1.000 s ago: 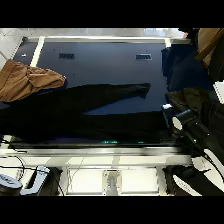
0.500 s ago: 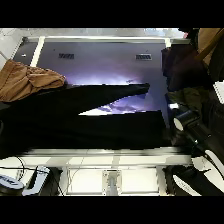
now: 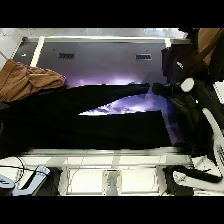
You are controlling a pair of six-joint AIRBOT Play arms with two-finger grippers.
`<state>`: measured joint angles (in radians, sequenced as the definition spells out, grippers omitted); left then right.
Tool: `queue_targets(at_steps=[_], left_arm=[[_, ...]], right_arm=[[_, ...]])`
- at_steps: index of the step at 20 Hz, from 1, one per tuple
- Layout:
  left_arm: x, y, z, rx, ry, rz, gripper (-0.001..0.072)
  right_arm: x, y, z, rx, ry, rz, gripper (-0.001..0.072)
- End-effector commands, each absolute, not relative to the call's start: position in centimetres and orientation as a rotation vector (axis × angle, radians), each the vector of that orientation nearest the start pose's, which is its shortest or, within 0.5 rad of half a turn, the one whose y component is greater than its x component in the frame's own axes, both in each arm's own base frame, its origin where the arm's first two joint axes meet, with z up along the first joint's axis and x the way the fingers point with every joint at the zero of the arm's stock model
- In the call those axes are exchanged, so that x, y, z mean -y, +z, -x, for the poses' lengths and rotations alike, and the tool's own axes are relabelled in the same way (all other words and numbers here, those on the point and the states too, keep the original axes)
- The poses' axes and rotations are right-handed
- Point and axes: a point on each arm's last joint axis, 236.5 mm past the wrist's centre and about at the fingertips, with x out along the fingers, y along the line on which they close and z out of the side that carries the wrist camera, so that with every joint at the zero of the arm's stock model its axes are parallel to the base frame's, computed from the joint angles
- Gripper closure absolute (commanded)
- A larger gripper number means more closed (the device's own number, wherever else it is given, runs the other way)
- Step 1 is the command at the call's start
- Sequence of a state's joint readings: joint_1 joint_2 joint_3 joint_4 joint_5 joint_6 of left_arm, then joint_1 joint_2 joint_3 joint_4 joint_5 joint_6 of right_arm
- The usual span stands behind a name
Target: Fold the clothes and pants, and hang the long-sleeved shirts on hangers.
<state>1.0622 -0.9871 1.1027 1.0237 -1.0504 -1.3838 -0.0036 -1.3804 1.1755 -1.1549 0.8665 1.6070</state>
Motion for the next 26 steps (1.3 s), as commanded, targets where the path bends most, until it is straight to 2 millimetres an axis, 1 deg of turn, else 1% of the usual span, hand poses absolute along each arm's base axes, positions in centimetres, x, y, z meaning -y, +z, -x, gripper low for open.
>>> queue_targets(at_steps=[1, 2, 4, 6, 9, 14, 15, 17, 19, 21, 22, 23, 26], left_arm=[[-25.2, 13.0, -29.9, -0.655, 0.509, 0.712, 0.0044], [-24.5, 13.0, -30.5, -0.662, 0.488, 0.704, 0.0045], [-23.5, 13.0, -31.2, -0.672, 0.458, 0.692, 0.0045], [-23.1, 13.0, -31.5, -0.677, 0.445, 0.688, 0.0045], [-23.0, 13.0, -31.5, -0.673, 0.452, 0.709, 0.0046], [-23.0, 13.0, -31.5, -0.673, 0.452, 0.709, 0.0047], [-23.0, 13.0, -31.5, -0.673, 0.452, 0.709, 0.0046], [-23.1, 13.0, -31.5, -0.673, 0.453, 0.709, 0.0046], [-23.1, 13.0, -31.5, -0.673, 0.453, 0.708, 0.0046], [-23.1, 13.0, -31.5, -0.673, 0.454, 0.708, 0.0046], [-23.2, 13.0, -31.5, -0.67, 0.456, 0.707, 0.0047], [-23.3, 13.0, -31.6, -0.668, 0.458, 0.706, 0.0046], [-23.3, 12.7, -31.6, -0.674, 0.457, 0.71, 0.0046]], right_arm=[[-8.9, -1.8, -50.3, -1.09, 0.242, -0.679, 0.036], [-8.8, -3.4, -50.8, -1.119, 0.239, -0.679, 0.036], [-8.3, -5.4, -51.6, -1.137, 0.229, -0.642, 0.036], [-7.8, -6.3, -52.1, -1.149, 0.221, -0.607, 0.036], [-7.6, -7.5, -52.3, -1.163, 0.219, -0.59, 0.036], [-8.4, -9.5, -51.9, -1.202, 0.229, -0.586, 0.0362], [-8.6, -9.6, -51.8, -1.205, 0.232, -0.583, 0.0362], [-8.3, -9.1, -52.4, -1.182, 0.229, -0.576, 0.0362], [-7.5, -7.9, -53.3, -1.159, 0.231, -0.548, 0.0361], [-7.4, -6.7, -54.3, -1.123, 0.235, -0.538, 0.0362], [-7.5, -6.6, -54.4, -1.122, 0.238, -0.536, 0.0377], [-7.6, -6.8, -54.1, -1.135, 0.244, -0.533, 0.0403], [-8.2, -8.0, -52.1, -1.227, 0.272, -0.517, 0.0401]])
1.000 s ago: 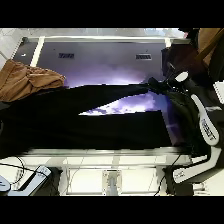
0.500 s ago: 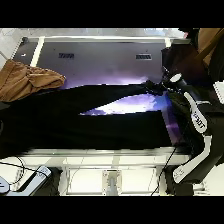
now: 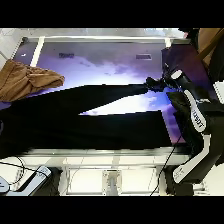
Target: Fold the clothes and pants, and hang the long-sleeved shirts on hangers.
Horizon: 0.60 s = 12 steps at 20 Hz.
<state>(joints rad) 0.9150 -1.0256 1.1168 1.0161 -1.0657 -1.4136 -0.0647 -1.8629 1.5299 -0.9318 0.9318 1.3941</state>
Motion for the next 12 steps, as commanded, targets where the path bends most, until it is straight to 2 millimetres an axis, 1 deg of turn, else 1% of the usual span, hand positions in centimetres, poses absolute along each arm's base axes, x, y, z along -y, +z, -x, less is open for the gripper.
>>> queue_targets(at_steps=[1, 3, 4, 5, 6, 7, 9, 10, 11, 12], left_arm=[[-23.3, 12.7, -31.6, -0.675, 0.457, 0.711, 0.0047], [-23.3, 12.7, -31.6, -0.674, 0.457, 0.711, 0.0046], [-23.3, 12.7, -31.6, -0.674, 0.457, 0.711, 0.0046], [-23.3, 12.8, -31.6, -0.674, 0.458, 0.71, 0.0046], [-23.3, 12.8, -31.6, -0.674, 0.457, 0.711, 0.0046], [-23.3, 12.8, -31.6, -0.674, 0.457, 0.711, 0.0046], [-23.3, 12.8, -31.6, -0.674, 0.457, 0.711, 0.0046], [-23.3, 12.8, -31.6, -0.674, 0.456, 0.711, 0.0046], [-23.2, 12.8, -31.6, -0.676, 0.455, 0.712, 0.0046], [-23.2, 12.7, -31.6, -0.676, 0.455, 0.712, 0.0046]], right_arm=[[-8.3, -8.5, -51.7, -1.249, 0.277, -0.513, 0.0401], [-8.7, -9.1, -51.6, -1.257, 0.29, -0.497, 0.041], [-9.0, -9.2, -51.7, -1.248, 0.308, -0.47, 0.0612], [-9.0, -8.9, -52.3, -1.225, 0.309, -0.462, 0.0703], [-9.2, -7.8, -52.8, -1.205, 0.321, -0.465, 0.0704], [-9.3, -6.2, -53.3, -1.184, 0.338, -0.452, 0.0704], [-9.2, -1.1, -53.9, -1.134, 0.384, -0.39, 0.0704], [-9.1, 2.1, -53.7, -1.115, 0.413, -0.348, 0.0704], [-8.9, 5.4, -53.0, -1.101, 0.439, -0.299, 0.0704], [-8.3, 8.2, -52.3, -1.085, 0.442, -0.241, 0.0704]])
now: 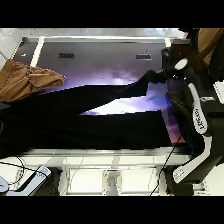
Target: Fold the clothes and pants, and hang the long-sleeved shirts on hangers.
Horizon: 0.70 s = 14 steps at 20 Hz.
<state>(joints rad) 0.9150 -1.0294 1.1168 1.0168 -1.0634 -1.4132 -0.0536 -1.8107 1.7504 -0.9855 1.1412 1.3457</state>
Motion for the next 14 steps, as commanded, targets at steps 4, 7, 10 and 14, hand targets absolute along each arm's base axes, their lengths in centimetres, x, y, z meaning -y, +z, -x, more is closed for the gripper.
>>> queue_targets(at_steps=[4, 7, 10, 14], left_arm=[[-23.2, 12.7, -31.6, -0.676, 0.455, 0.712, 0.0046], [-23.2, 12.7, -31.6, -0.676, 0.455, 0.711, 0.0047], [-23.3, 12.8, -31.6, -0.672, 0.457, 0.71, 0.0046], [-25.3, 14.0, -32.2, -0.59, 0.504, 0.669, 0.0046]], right_arm=[[-4.4, 13.4, -51.0, -1.042, 0.292, -0.111, 0.0705], [-3.5, 6.6, -49.3, -1.251, 0.259, -0.119, 0.0704], [-3.1, -1.3, -51.7, -1.289, 0.219, -0.162, 0.0704], [-2.3, -6.6, -55.8, -1.224, 0.08, -0.308, 0.0496]])
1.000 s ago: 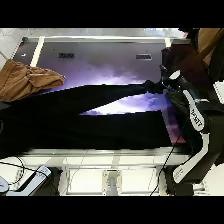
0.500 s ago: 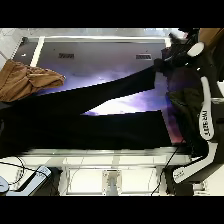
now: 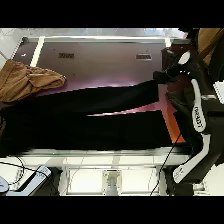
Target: Fold the clothes and pants, and hang the long-sleeved shirts on hangers.
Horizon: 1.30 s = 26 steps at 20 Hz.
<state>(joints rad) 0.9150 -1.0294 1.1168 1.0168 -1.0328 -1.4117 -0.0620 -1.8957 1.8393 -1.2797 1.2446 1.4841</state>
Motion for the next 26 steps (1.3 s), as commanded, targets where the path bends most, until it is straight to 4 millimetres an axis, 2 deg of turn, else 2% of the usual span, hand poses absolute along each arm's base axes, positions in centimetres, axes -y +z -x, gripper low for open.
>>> queue_targets(at_steps=[1, 2, 4, 7, 9, 11, 13, 15, 17, 18, 20, 21, 24, 26], left_arm=[[-26.0, 14.3, -32.4, -0.561, 0.52, 0.66, 0.0046], [-26.5, 14.2, -32.6, -0.551, 0.533, 0.666, 0.0047], [-27.0, 11.9, -32.3, -0.614, 0.559, 0.7, 0.0047], [-26.5, 7.2, -30.6, -0.774, 0.586, 0.829, 0.0047], [-26.2, 5.8, -29.0, -0.854, 0.593, 0.852, 0.0047], [-27.2, 5.4, -25.4, -0.907, 0.694, 0.853, 0.0055], [-27.9, 4.8, -19.7, -0.974, 0.834, 0.827, 0.0055], [-27.9, 3.6, -14.4, -0.956, 0.976, 0.926, 0.0055], [-27.1, 1.5, -11.5, -0.889, 1.035, 1.111, 0.0056], [-27.0, 0.5, -10.8, -0.843, 1.051, 1.197, 0.0056], [-27.5, -1.0, -10.6, -0.735, 1.067, 1.306, 0.0055], [-27.5, -1.5, -11.1, -0.726, 1.041, 1.292, 0.0055], [-28.3, -2.7, -14.3, -0.744, 0.957, 1.183, 0.0054], [-28.9, -3.5, -16.7, -0.698, 0.955, 1.227, 0.0054]], right_arm=[[-2.0, -6.4, -56.5, -1.193, 0.068, -0.316, 0.0305], [-1.7, -5.7, -56.9, -1.178, 0.063, -0.319, 0.0305], [0.2, -3.6, -56.6, -1.187, 0.043, -0.303, 0.0306], [4.4, 0.5, -53.0, -1.283, 0.001, -0.281, 0.0306], [6.2, 4.2, -50.2, -1.296, 0.017, -0.244, 0.0306], [7.1, 7.6, -47.7, -1.267, 0.024, -0.208, 0.0306], [7.1, 9.3, -44.8, -1.253, 0.043, -0.174, 0.0306], [5.5, 9.2, -41.9, -1.277, 0.088, -0.183, 0.0306], [4.2, 8.4, -40.5, -1.28, 0.126, -0.204, 0.0306], [3.6, 8.1, -40.1, -1.277, 0.139, -0.224, 0.0306], [2.5, 7.7, -39.7, -1.282, 0.173, -0.258, 0.0306], [2.1, 7.7, -39.7, -1.279, 0.186, -0.271, 0.0306], [1.8, 8.0, -40.0, -1.262, 0.192, -0.28, 0.0306], [1.6, 7.9, -39.3, -1.288, 0.201, -0.282, 0.0306]])
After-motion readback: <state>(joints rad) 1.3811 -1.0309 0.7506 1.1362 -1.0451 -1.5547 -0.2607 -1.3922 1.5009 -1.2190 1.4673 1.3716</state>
